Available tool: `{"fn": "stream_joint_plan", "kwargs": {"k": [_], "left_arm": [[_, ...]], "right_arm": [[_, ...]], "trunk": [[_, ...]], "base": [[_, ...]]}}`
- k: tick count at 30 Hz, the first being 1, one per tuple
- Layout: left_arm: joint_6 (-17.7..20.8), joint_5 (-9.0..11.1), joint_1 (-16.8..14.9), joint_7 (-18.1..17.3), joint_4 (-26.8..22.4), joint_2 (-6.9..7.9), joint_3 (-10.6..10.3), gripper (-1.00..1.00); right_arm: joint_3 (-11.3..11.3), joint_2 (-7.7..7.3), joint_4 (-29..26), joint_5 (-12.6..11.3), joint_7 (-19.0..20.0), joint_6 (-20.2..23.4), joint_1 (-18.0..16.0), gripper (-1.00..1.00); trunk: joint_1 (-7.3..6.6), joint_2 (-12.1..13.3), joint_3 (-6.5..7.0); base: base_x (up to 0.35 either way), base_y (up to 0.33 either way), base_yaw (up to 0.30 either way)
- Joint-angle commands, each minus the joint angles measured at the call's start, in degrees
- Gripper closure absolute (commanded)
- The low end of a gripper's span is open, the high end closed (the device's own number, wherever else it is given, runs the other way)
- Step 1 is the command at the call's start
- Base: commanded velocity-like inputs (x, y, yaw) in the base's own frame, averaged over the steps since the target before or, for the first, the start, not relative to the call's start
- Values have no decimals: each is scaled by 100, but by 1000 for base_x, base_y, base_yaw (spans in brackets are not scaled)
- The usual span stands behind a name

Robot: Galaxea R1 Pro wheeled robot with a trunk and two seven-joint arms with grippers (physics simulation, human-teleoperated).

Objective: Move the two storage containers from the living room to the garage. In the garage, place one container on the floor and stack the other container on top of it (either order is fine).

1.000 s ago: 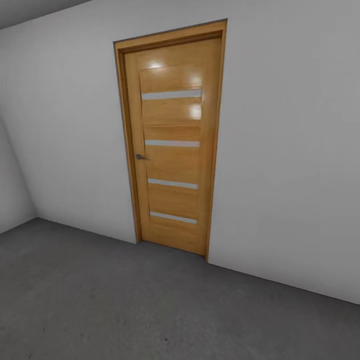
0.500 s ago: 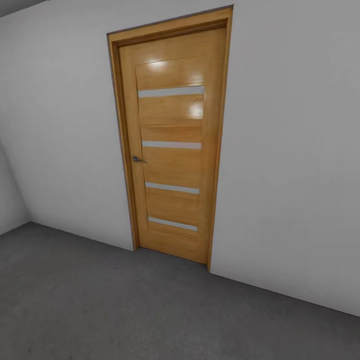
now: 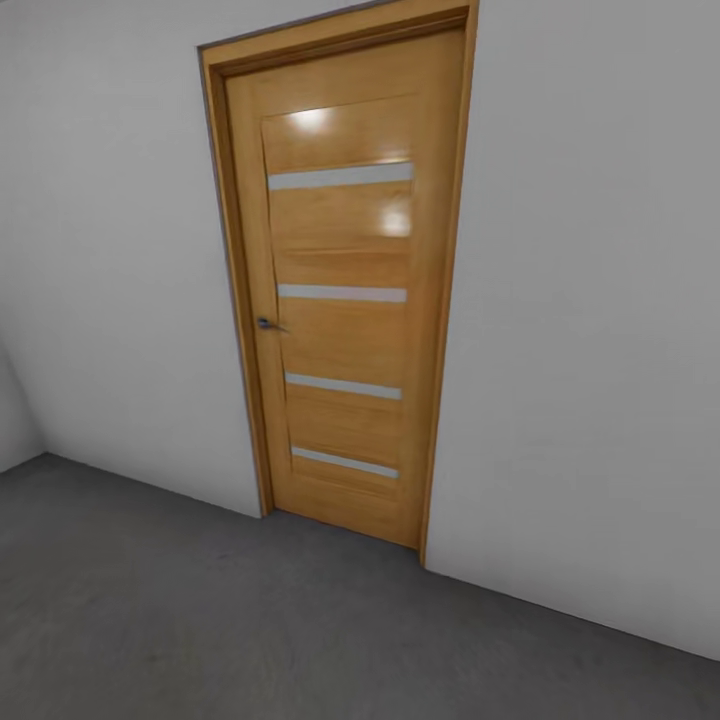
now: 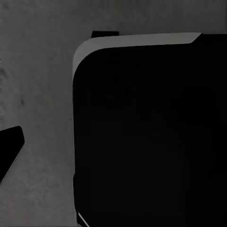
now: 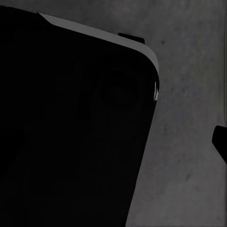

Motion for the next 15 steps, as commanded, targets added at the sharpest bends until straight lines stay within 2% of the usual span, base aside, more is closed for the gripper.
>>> {"fn": "stream_joint_plan", "kwargs": {"k": [1,15], "left_arm": [[-11,7,-1,1,-1,0,3,-100],[-18,15,-1,1,-1,7,3,-100]], "right_arm": [[49,-1,0,-56,1,-18,-1,-100],[49,-4,0,-56,1,-18,-1,-100]], "trunk": [[3,-2,-5],[3,-2,-5]], "base": [[322,0,0],[317,0,0]]}}
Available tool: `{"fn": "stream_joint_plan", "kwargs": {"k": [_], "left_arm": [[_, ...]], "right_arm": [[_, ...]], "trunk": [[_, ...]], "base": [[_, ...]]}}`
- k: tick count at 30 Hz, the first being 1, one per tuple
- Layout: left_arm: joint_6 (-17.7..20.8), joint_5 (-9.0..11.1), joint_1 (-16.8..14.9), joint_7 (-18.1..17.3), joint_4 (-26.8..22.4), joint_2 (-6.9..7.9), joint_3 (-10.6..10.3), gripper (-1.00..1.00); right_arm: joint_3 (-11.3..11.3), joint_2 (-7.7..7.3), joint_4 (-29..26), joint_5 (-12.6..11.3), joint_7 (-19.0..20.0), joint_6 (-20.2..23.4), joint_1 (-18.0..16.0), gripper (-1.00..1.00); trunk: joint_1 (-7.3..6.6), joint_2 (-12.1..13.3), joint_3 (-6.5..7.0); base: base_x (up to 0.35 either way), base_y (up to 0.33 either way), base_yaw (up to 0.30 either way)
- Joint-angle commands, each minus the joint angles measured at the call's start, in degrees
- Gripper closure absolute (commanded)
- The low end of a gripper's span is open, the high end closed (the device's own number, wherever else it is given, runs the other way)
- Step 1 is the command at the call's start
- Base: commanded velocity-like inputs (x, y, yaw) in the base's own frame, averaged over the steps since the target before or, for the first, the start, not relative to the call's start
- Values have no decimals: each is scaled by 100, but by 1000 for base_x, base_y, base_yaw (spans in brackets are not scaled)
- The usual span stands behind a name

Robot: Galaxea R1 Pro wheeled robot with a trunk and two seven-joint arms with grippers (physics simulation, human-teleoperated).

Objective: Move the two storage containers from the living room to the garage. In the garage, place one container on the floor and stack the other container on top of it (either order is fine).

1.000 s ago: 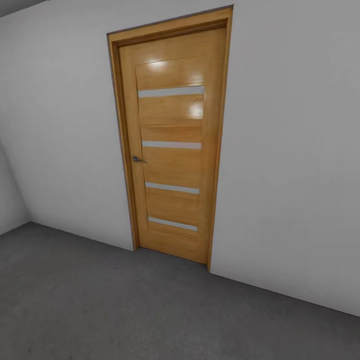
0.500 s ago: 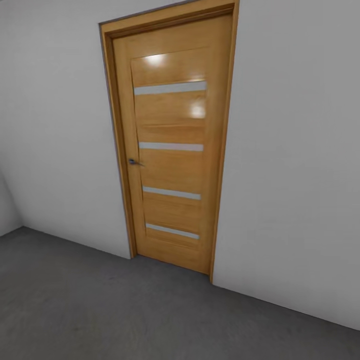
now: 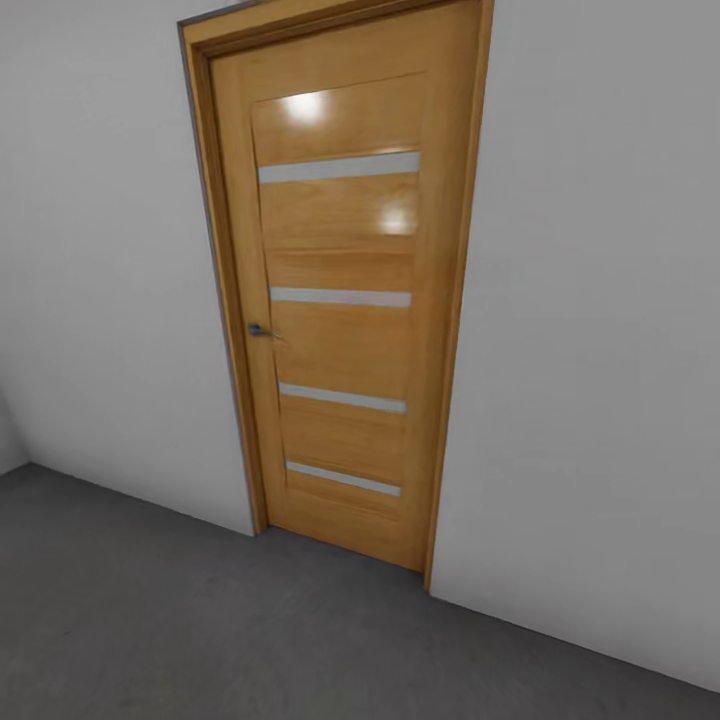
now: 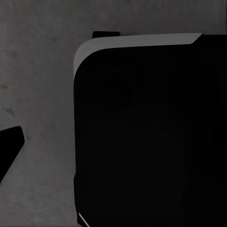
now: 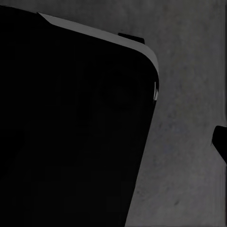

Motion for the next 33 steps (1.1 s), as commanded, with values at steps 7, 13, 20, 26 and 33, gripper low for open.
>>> {"fn": "stream_joint_plan", "kwargs": {"k": [7,13,20,26,33], "left_arm": [[-39,7,-1,1,-1,-1,3,-100],[-39,7,-1,1,-1,-5,3,-100],[-39,7,-1,1,-1,1,2,-100],[-39,7,-1,1,-1,-1,-4,-100],[-39,7,-1,1,-1,0,-6,-100]], "right_arm": [[49,55,0,-68,1,-15,-1,-100],[49,60,0,-66,1,-14,-1,-100],[49,60,0,-58,1,-12,-1,-100],[49,61,0,-65,1,-9,-1,-100],[49,63,0,-50,1,-9,-1,-100]], "trunk": [[3,-2,-5],[3,-2,-5],[3,-2,-5],[3,-2,-5],[3,-2,-5]], "base": [[253,43,0],[245,194,0],[246,220,0],[246,222,-33],[246,222,-225]]}}
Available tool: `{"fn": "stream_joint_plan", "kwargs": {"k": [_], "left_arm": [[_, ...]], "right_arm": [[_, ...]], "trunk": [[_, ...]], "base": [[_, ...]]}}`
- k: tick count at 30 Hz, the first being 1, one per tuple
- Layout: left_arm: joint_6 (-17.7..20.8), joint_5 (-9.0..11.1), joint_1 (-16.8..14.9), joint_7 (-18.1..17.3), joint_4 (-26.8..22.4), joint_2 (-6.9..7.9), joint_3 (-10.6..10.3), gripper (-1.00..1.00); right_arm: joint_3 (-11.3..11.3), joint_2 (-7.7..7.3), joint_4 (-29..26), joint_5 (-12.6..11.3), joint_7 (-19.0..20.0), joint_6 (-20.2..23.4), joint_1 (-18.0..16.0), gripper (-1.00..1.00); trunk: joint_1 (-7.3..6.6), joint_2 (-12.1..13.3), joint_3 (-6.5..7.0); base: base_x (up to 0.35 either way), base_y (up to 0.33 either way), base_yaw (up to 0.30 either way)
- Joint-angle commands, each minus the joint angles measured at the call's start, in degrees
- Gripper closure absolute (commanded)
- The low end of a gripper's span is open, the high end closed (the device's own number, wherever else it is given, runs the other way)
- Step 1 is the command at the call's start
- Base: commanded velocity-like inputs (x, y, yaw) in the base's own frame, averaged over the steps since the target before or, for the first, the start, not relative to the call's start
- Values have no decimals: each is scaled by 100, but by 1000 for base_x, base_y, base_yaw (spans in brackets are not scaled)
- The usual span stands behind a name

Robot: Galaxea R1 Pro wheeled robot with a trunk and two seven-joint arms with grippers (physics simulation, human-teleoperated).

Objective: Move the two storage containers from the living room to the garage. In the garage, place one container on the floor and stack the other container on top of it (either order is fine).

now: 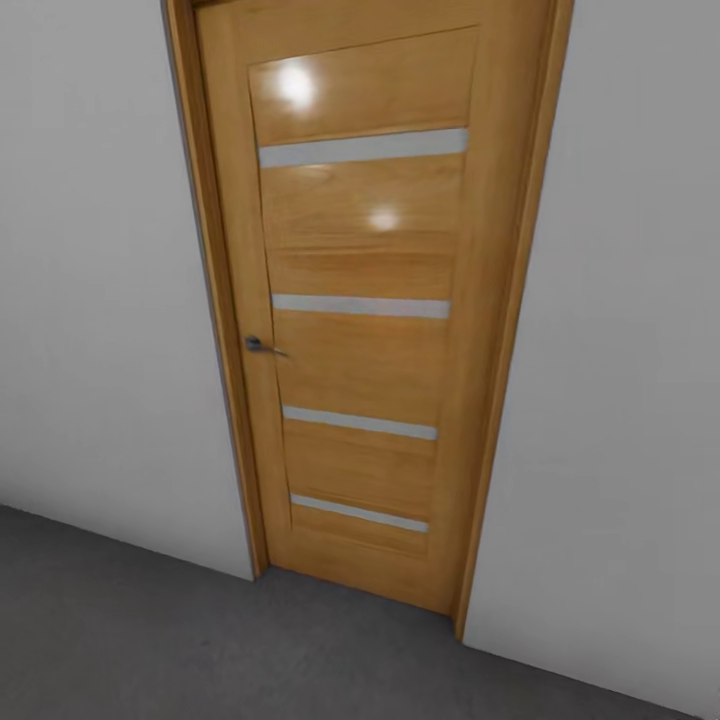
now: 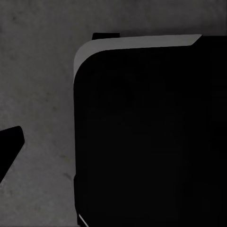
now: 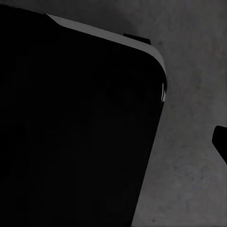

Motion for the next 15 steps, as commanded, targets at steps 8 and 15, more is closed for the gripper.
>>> {"fn": "stream_joint_plan", "kwargs": {"k": [8,15], "left_arm": [[-14,7,-1,1,1,2,2,-100],[-14,7,-1,1,1,0,2,-100]], "right_arm": [[46,-2,0,-56,1,-18,-1,-100],[46,-2,0,-56,1,-18,-1,-100]], "trunk": [[3,-2,-5],[3,-2,-5]], "base": [[246,225,-146],[246,227,-8]]}}
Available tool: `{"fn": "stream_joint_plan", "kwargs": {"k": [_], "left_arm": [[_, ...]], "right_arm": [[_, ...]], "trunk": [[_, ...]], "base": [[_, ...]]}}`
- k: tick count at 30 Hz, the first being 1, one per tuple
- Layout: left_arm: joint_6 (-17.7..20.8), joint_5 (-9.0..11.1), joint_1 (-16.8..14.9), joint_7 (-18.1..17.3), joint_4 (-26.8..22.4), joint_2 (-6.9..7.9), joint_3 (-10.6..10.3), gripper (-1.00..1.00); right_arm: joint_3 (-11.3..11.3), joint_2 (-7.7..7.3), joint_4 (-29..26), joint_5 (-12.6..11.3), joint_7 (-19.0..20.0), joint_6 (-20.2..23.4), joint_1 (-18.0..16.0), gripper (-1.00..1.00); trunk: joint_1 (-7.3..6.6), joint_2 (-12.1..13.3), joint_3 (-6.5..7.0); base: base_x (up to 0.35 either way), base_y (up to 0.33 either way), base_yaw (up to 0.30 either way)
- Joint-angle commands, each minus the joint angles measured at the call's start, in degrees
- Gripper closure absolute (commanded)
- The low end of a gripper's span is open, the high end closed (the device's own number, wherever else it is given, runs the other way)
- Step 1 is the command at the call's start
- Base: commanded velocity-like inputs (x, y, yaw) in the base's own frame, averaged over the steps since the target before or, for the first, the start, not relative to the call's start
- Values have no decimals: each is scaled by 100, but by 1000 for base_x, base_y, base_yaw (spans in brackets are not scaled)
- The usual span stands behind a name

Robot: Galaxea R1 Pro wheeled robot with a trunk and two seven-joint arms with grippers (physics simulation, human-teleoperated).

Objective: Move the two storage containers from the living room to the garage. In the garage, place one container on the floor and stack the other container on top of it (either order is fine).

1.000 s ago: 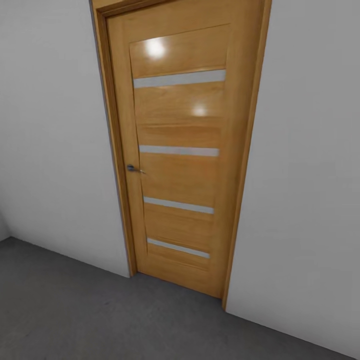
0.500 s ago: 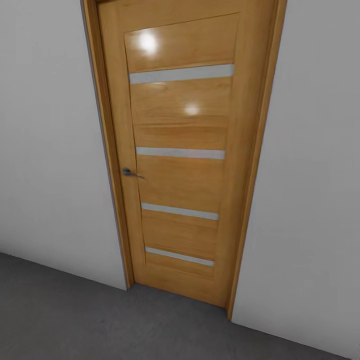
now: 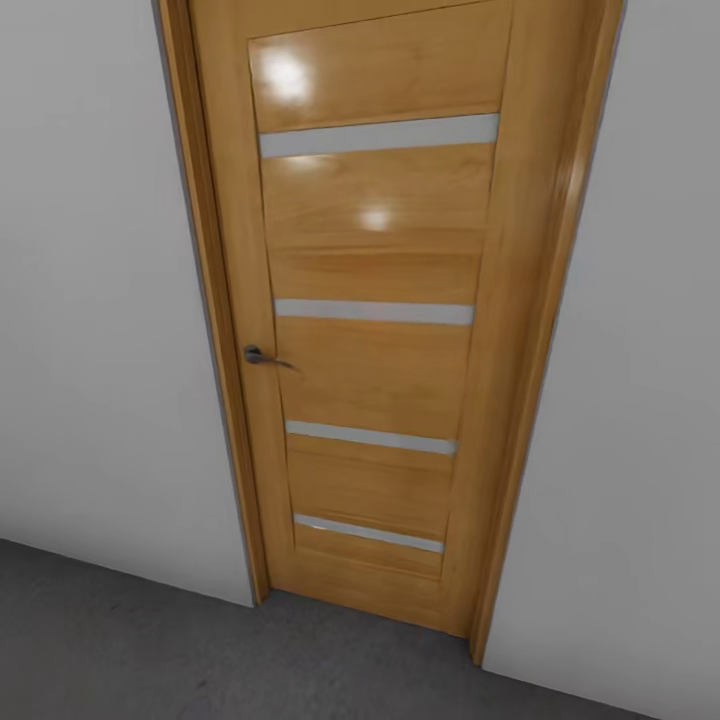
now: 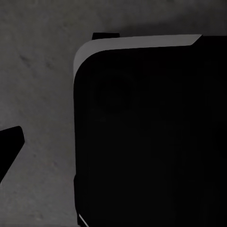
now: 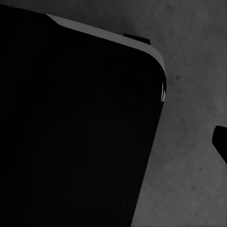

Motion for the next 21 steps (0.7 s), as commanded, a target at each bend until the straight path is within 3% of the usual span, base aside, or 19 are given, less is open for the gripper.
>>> {"fn": "stream_joint_plan", "kwargs": {"k": [1,9,13,21], "left_arm": [[-14,7,-1,1,0,-1,2,-100],[-14,6,-1,1,0,-5,2,-100],[-14,3,-1,1,0,-4,2,-100],[-14,-1,-1,1,0,-6,-12,-100]], "right_arm": [[46,0,1,-59,1,-19,-1,-100],[46,0,1,-79,1,-21,-1,-100],[46,0,1,-93,1,-20,-1,-100],[46,0,1,-95,1,-19,-1,-100]], "trunk": [[3,-3,-5],[3,-3,-5],[3,-3,-5],[3,-3,-5]], "base": [[246,228,-1],[247,227,-22],[201,135,-197],[25,15,-240]]}}
